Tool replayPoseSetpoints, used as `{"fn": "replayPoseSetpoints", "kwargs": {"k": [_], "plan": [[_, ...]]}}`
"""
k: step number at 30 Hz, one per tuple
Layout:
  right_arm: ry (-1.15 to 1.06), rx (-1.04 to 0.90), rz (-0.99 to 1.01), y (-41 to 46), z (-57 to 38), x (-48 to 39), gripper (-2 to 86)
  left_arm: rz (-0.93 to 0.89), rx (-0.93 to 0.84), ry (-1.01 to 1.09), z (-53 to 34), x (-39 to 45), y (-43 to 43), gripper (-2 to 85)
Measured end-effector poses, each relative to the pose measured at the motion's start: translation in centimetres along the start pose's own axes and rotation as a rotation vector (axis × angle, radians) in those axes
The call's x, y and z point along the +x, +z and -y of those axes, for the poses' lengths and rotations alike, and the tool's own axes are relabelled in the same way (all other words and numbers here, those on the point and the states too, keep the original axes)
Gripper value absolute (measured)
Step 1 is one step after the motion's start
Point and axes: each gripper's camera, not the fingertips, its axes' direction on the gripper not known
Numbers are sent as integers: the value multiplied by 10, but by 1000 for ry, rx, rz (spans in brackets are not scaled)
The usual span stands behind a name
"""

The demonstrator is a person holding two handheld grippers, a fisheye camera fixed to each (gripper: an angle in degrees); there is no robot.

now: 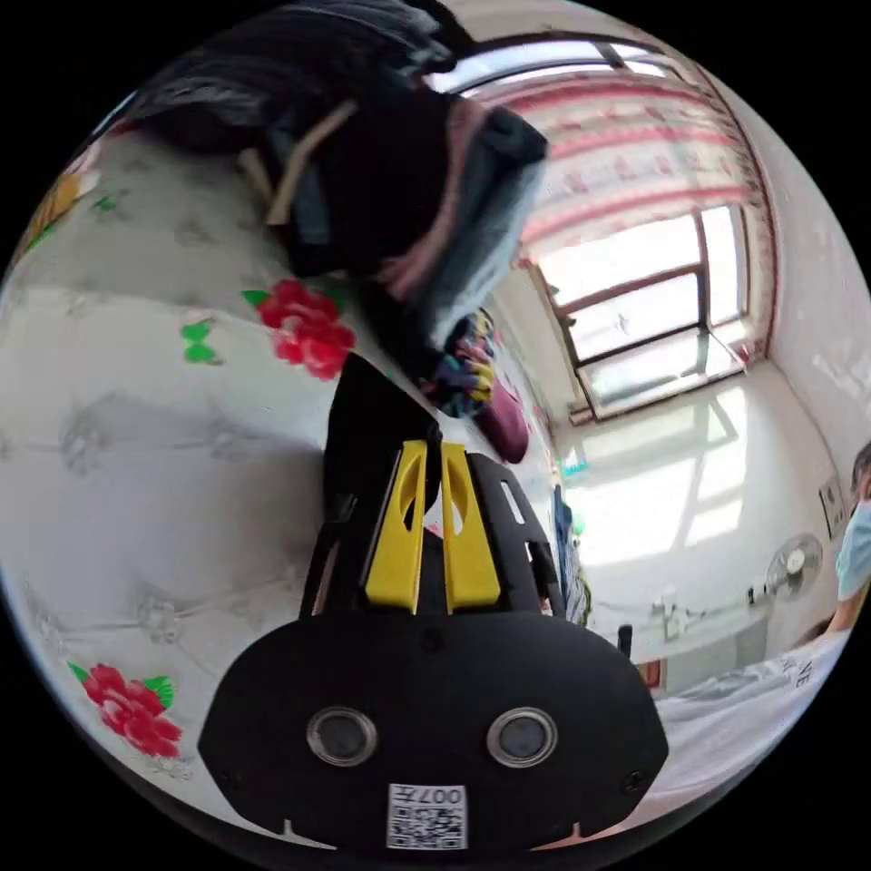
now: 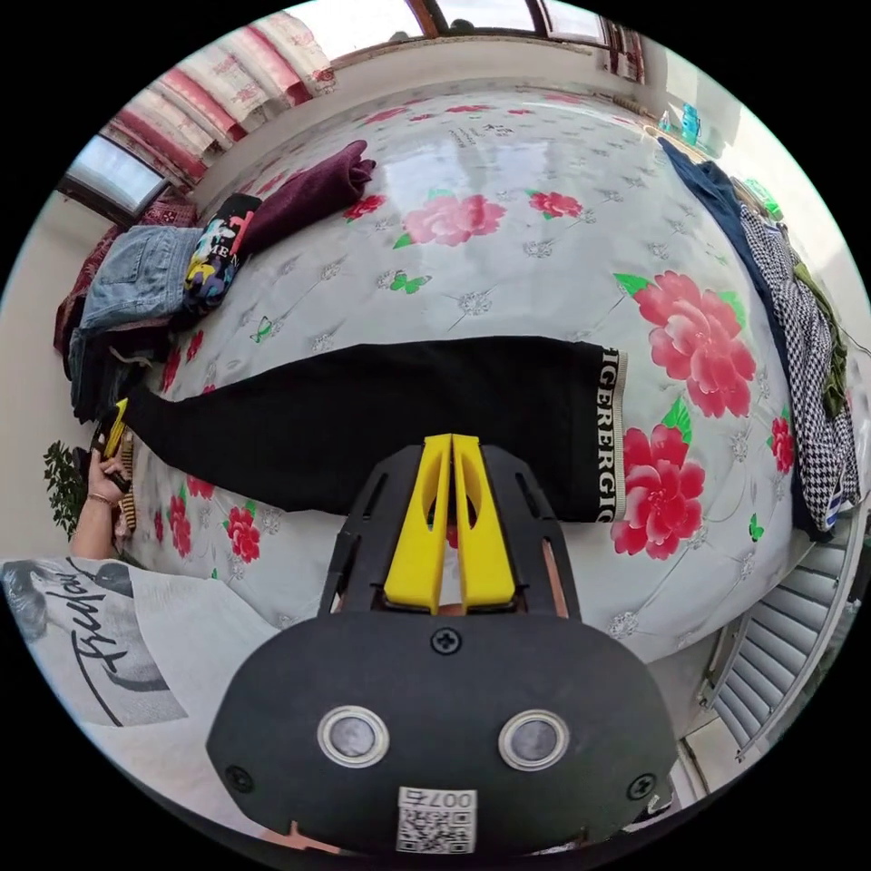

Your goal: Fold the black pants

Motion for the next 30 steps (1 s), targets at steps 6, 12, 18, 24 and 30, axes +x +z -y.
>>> {"fn": "replayPoseSetpoints", "kwargs": {"k": [6,12,18,24,30], "plan": [[101,108,97,-22,-25,45,6,-274,-337,512,-70,199,101,9],[370,179,107,-19,-81,125,44,-138,-804,613,-228,241,244,39],[662,221,248,2,-143,198,78,-14,-795,554,-255,199,223,45],[724,293,333,12,-142,214,87,97,-666,402,-224,142,175,46],[737,337,508,28,-135,219,103,182,-558,320,-217,112,156,53]]}}
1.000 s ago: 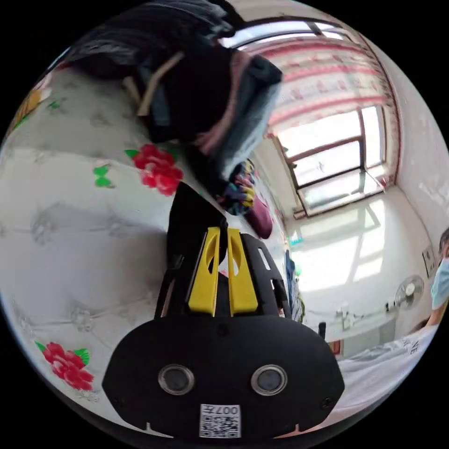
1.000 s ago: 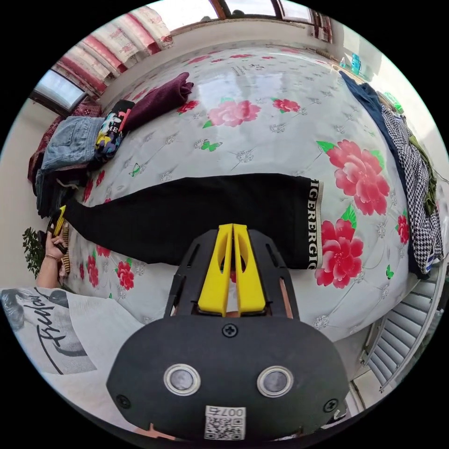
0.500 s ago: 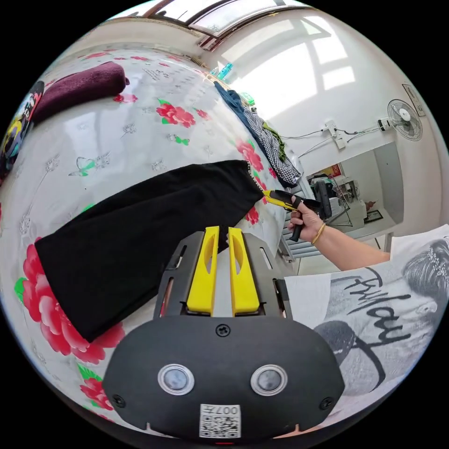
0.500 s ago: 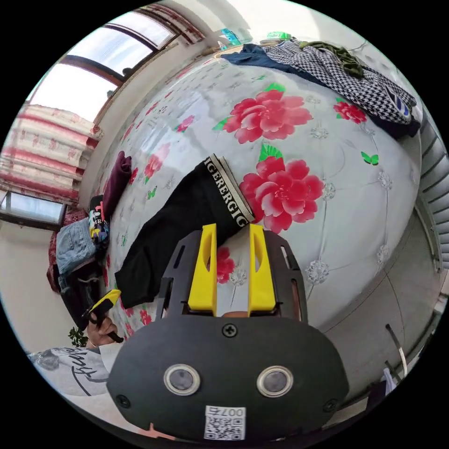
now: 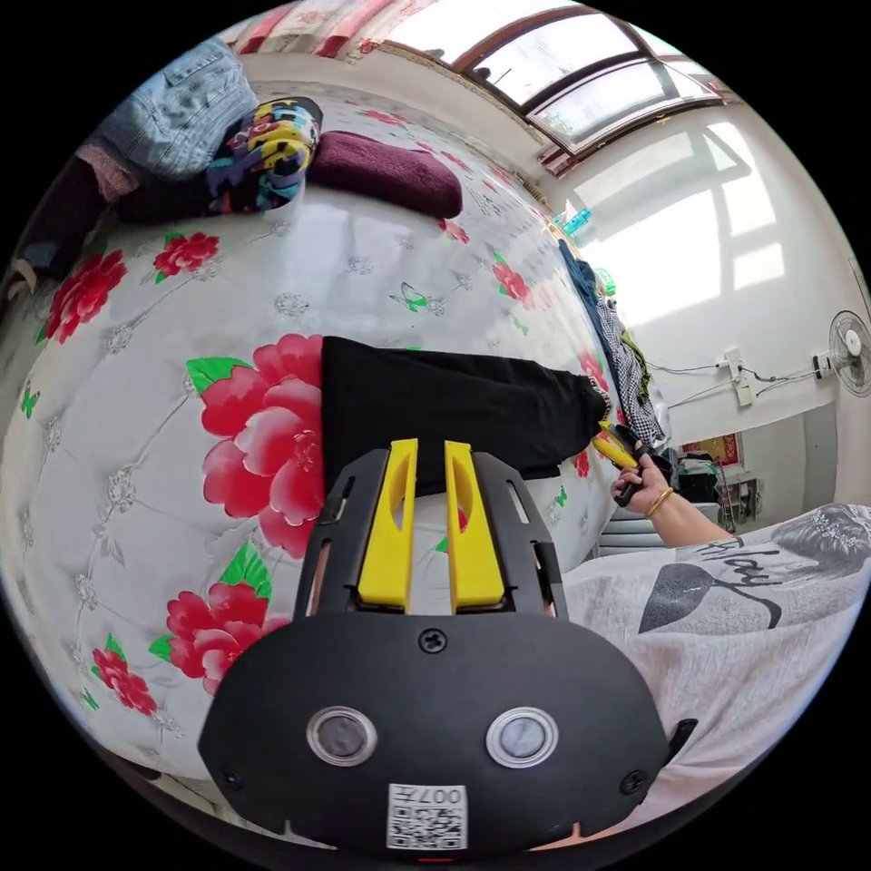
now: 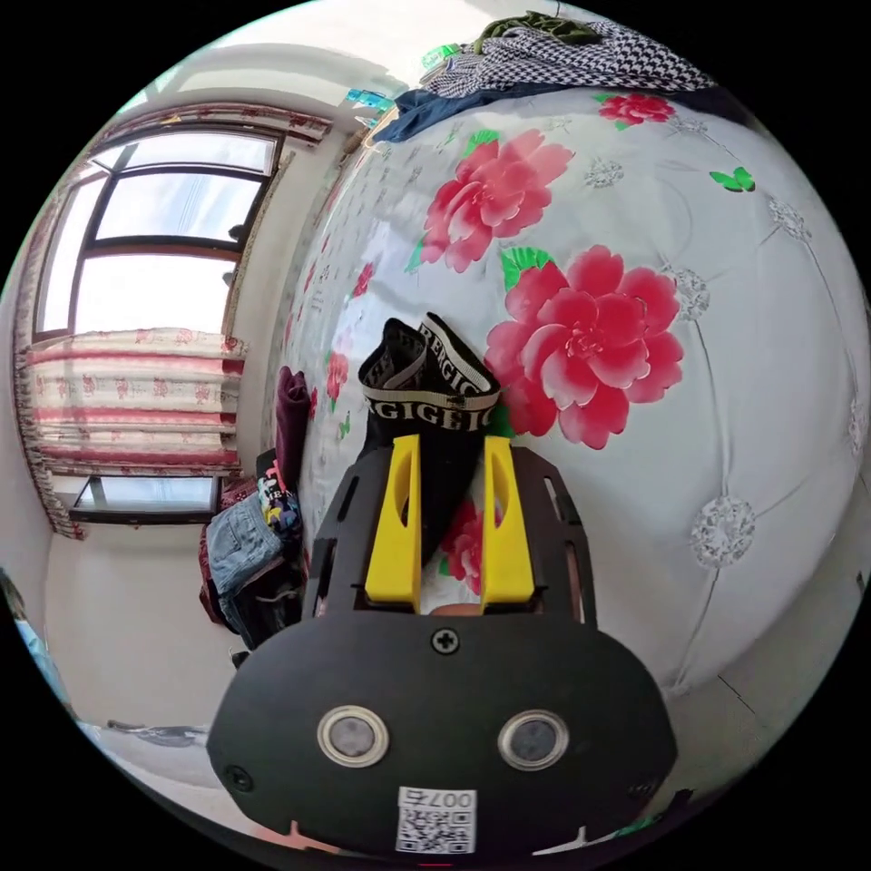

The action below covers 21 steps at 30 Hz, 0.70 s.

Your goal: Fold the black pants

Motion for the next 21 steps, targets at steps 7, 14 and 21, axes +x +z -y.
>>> {"fn": "replayPoseSetpoints", "kwargs": {"k": [7,14,21], "plan": [[-200,-35,-95,11,-7,-26,123,26,-1,8,3,-22,-1,59],[-178,-90,-207,42,19,-35,85,-32,44,-103,12,-67,-8,59],[-1041,-316,38,103,-73,-253,75,-47,140,-247,4,-128,-33,62]]}}
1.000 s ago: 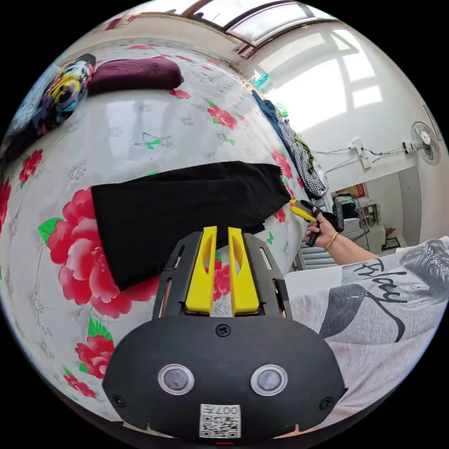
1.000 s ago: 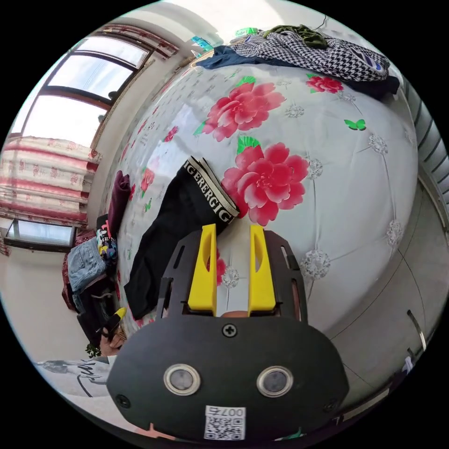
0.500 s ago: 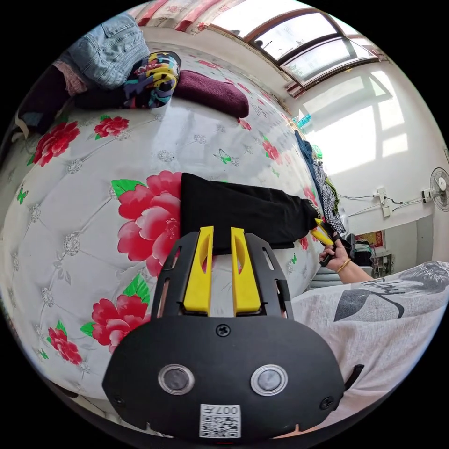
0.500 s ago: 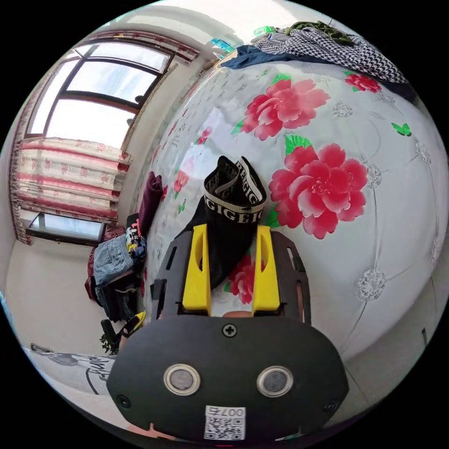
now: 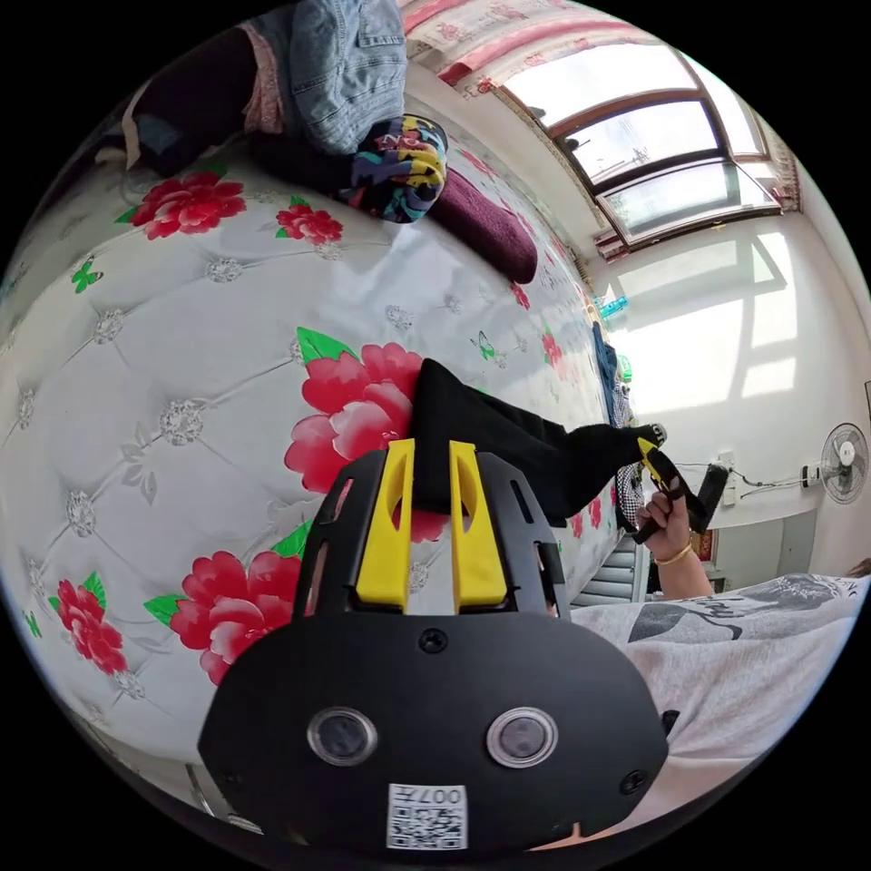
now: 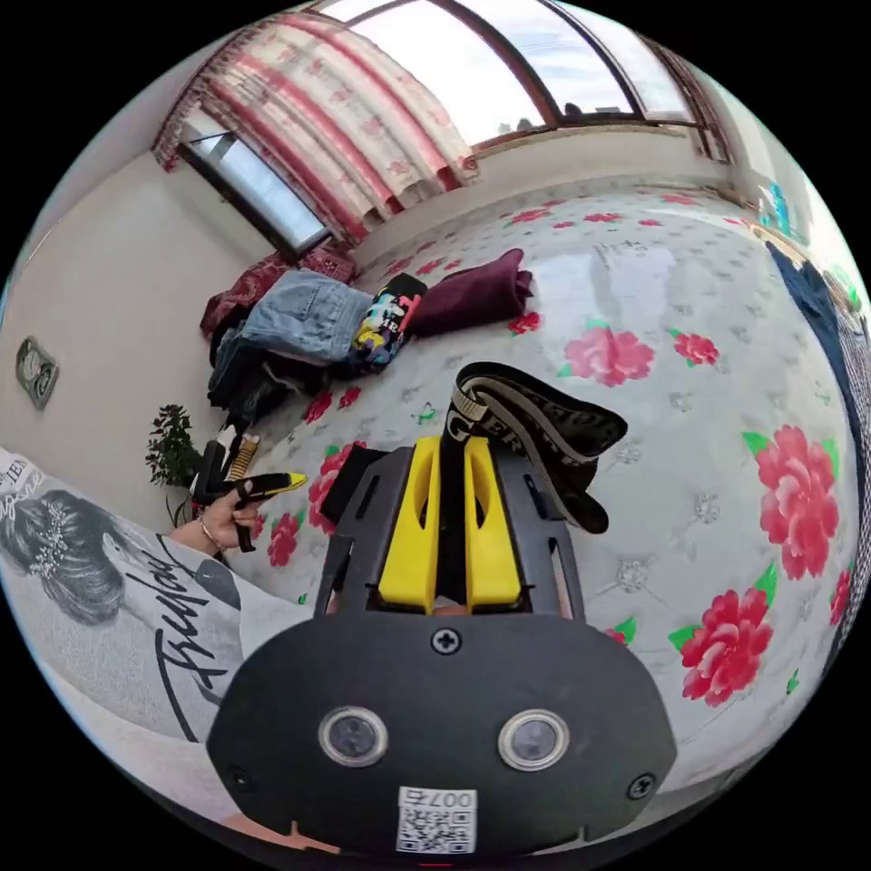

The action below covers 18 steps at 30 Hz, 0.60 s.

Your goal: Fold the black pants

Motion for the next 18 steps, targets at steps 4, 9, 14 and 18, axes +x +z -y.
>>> {"fn": "replayPoseSetpoints", "kwargs": {"k": [4,9,14,18], "plan": [[-215,-148,224,88,18,-83,84,-24,21,-35,3,-27,-6,66],[-161,-408,318,171,3,-88,88,-79,12,-50,4,-55,-8,82],[127,-290,164,125,-1,12,91,-143,-67,-30,8,-77,12,106],[390,-329,150,114,-17,95,95,-212,-157,-7,26,-82,49,125]]}}
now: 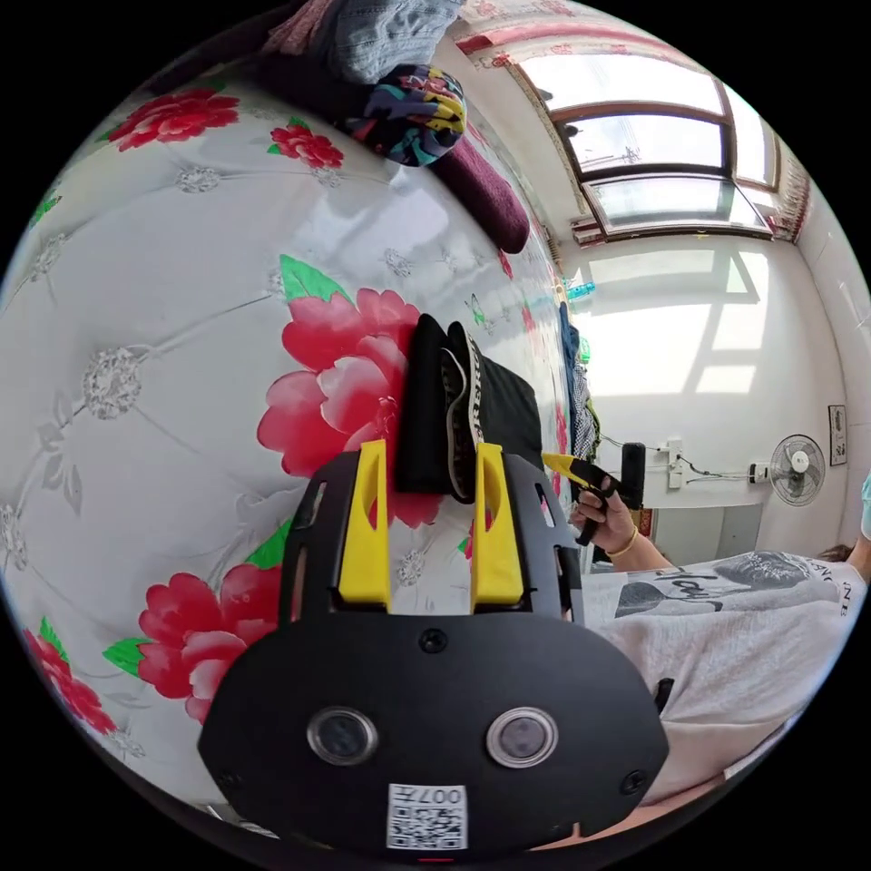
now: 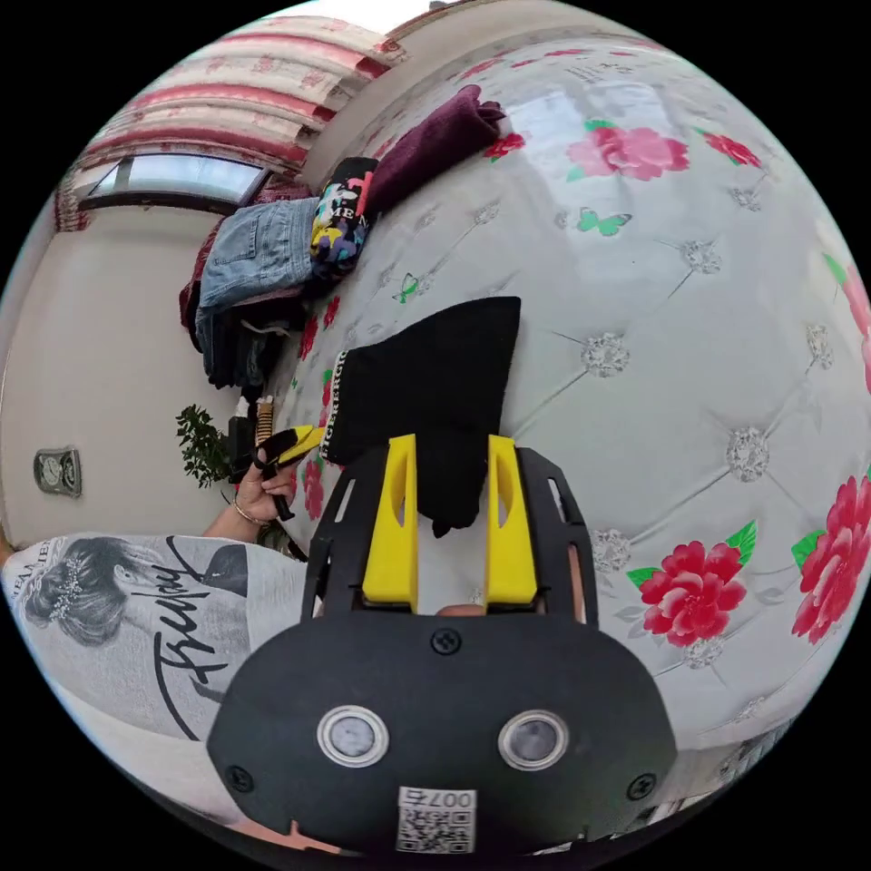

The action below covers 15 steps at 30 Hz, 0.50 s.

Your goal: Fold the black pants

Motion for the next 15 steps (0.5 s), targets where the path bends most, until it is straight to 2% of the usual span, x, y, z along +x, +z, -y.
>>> {"fn": "replayPoseSetpoints", "kwargs": {"k": [6,8,11,15], "plan": [[107,-32,1,10,28,33,85,8,-129,61,35,-4,35,73],[37,-96,109,16,44,35,79,5,-159,62,41,-6,44,63],[18,-136,200,14,72,37,68,-2,-130,80,53,1,46,56],[-110,-51,255,-32,138,9,60,-43,-55,150,100,30,33,22]]}}
